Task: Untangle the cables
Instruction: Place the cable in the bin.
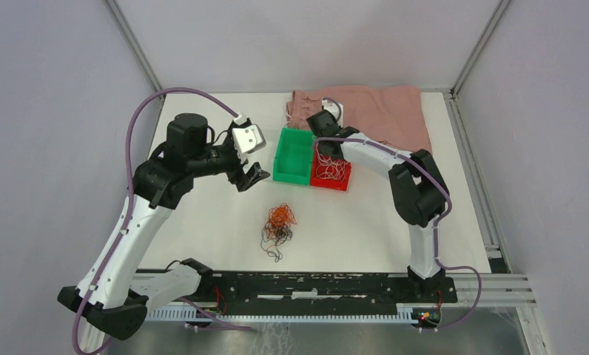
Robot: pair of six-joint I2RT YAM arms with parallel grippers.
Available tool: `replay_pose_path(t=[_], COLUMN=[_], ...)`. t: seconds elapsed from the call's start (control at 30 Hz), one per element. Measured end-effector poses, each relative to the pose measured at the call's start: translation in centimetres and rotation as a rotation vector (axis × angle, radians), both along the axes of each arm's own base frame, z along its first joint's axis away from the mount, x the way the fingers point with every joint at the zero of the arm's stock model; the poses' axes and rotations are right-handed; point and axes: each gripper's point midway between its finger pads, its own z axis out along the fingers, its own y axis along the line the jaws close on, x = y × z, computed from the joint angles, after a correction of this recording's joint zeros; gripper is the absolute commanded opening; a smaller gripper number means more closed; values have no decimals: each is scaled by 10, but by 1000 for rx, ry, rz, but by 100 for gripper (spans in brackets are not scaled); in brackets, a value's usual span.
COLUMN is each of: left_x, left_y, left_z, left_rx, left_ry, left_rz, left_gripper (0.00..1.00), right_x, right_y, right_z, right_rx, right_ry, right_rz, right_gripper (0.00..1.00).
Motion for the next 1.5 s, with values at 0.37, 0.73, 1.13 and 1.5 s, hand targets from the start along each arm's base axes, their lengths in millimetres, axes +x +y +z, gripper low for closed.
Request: replay_pose_path(t=[0.37,0.73,1.13,1.5], left_x=[0,0,0,-2], left_y=[1,1,1,2], left_z=[-1,-1,-1,-2], left_rx=[10,10,9,16], left_ry=[-5,-5,-5,0], left_rz=[-3,-3,-4,-5], left_gripper=[83,83,83,83], right_x=[-15,-16,-20,-16], right_y=[-4,12,10,42], right_z=[-60,25,87,11], right_rx=[-116,39,141,132], right_ry=[138,39,-44,128], right_rz=[9,80,134,215], right_gripper=[15,50,60,11])
